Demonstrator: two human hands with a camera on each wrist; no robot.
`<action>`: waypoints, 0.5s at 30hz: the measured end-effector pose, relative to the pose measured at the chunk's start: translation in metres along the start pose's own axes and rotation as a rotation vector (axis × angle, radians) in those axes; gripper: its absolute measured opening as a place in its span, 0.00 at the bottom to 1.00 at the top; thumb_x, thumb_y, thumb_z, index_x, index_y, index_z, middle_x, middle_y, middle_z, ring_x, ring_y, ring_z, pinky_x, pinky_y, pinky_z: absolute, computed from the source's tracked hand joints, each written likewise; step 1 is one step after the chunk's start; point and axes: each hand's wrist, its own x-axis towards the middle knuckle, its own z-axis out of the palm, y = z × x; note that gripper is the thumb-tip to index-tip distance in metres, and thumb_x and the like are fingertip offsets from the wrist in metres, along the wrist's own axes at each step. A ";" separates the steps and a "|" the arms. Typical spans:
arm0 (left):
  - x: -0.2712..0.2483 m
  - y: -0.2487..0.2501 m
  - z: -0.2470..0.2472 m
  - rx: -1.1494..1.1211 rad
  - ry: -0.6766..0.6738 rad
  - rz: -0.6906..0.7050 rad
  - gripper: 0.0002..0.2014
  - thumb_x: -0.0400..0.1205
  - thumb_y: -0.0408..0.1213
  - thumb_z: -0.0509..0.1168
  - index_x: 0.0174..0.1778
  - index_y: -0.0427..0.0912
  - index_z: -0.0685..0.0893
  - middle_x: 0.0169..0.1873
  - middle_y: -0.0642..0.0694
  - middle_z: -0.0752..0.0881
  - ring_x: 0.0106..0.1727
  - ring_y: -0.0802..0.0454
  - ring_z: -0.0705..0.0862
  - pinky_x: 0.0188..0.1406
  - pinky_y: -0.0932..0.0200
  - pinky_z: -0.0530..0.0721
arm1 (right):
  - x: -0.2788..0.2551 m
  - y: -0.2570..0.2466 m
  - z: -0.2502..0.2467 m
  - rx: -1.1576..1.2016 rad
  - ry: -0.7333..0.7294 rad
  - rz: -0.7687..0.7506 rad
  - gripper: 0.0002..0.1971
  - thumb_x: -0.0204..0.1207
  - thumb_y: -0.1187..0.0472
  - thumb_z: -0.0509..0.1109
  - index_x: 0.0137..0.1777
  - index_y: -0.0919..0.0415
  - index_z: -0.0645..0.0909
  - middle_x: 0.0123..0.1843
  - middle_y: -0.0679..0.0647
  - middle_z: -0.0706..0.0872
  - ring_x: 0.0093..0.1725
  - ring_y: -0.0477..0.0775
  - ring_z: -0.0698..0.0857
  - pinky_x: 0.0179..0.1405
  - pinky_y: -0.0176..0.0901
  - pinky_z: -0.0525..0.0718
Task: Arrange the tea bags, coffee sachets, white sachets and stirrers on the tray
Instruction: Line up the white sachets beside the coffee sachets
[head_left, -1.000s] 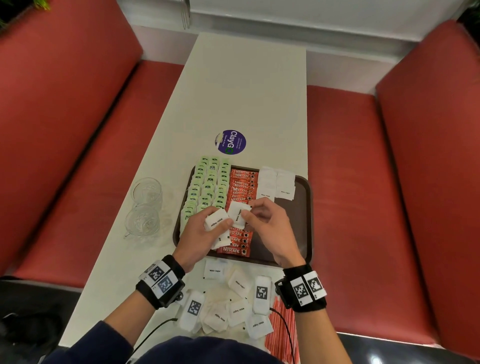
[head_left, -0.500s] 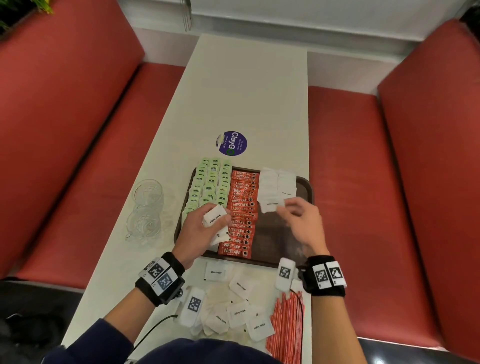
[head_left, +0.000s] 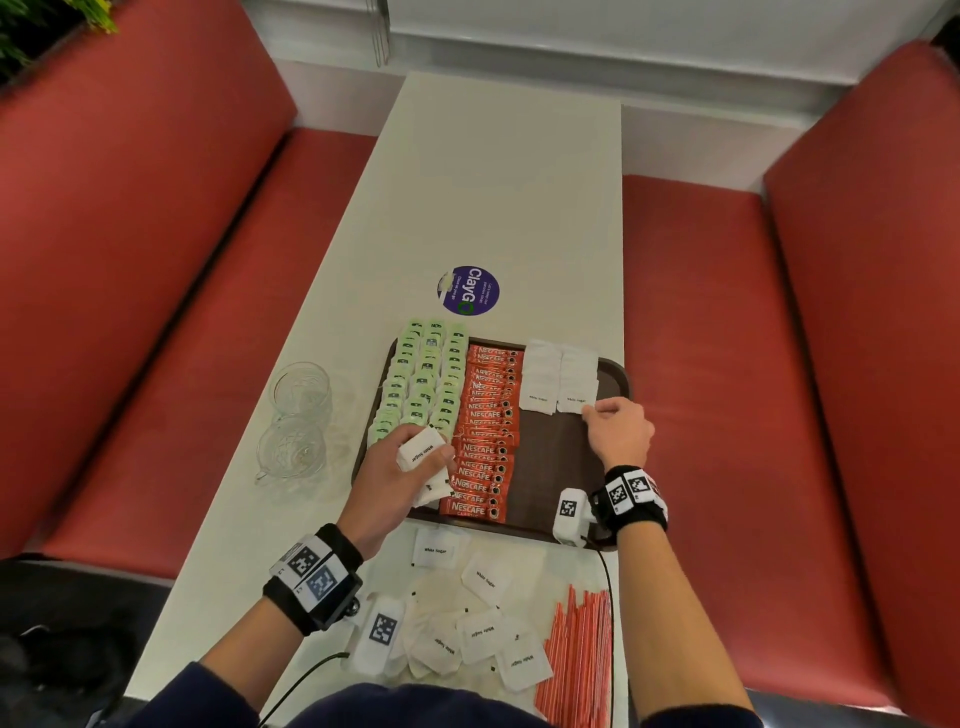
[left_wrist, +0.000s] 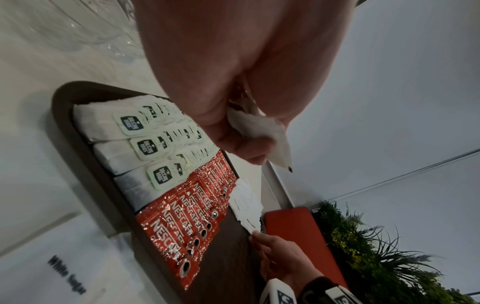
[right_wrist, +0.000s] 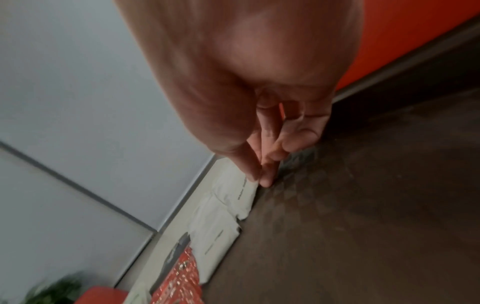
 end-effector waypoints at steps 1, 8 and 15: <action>0.000 0.000 0.000 -0.004 0.001 -0.005 0.11 0.87 0.45 0.76 0.61 0.44 0.88 0.50 0.41 0.95 0.55 0.41 0.94 0.46 0.50 0.93 | -0.004 -0.003 -0.001 -0.024 0.013 0.014 0.07 0.83 0.54 0.79 0.58 0.52 0.91 0.61 0.59 0.91 0.69 0.67 0.84 0.66 0.55 0.84; 0.001 -0.003 -0.002 -0.050 0.003 -0.039 0.21 0.80 0.54 0.78 0.63 0.46 0.89 0.54 0.40 0.94 0.56 0.43 0.94 0.45 0.53 0.92 | -0.011 -0.005 0.010 -0.135 0.086 -0.179 0.14 0.81 0.55 0.79 0.58 0.54 0.77 0.61 0.57 0.82 0.60 0.66 0.84 0.53 0.52 0.77; 0.001 -0.003 -0.001 -0.130 -0.050 -0.092 0.19 0.85 0.56 0.77 0.66 0.49 0.88 0.61 0.40 0.93 0.65 0.39 0.91 0.57 0.38 0.93 | -0.014 -0.006 0.011 -0.222 0.045 -0.284 0.15 0.83 0.52 0.80 0.64 0.55 0.82 0.71 0.59 0.82 0.70 0.67 0.79 0.53 0.50 0.76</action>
